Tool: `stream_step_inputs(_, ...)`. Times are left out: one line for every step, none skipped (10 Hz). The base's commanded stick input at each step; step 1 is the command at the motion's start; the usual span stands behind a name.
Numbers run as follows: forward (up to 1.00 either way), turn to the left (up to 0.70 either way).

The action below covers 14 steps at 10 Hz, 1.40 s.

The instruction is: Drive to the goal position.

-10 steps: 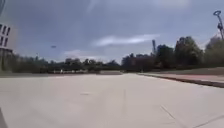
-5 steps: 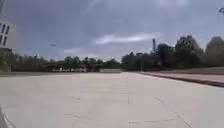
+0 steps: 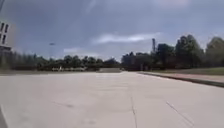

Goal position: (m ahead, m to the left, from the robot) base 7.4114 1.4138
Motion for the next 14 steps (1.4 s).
stream_step_inputs(1.0, 0.0)
stream_step_inputs(1.0, 0.0)
stream_step_inputs(1.0, 0.0)
stream_step_inputs(1.0, 0.0)
stream_step_inputs(1.0, 0.0)
stream_step_inputs(1.0, 0.0)
stream_step_inputs(1.0, 0.0)
stream_step_inputs(1.0, 0.0)
stream_step_inputs(1.0, 0.0)
stream_step_inputs(1.0, 0.0)
stream_step_inputs(1.0, 0.0)
stream_step_inputs(1.0, 0.0)
stream_step_inputs(1.0, 0.0)
stream_step_inputs(1.0, 0.0)
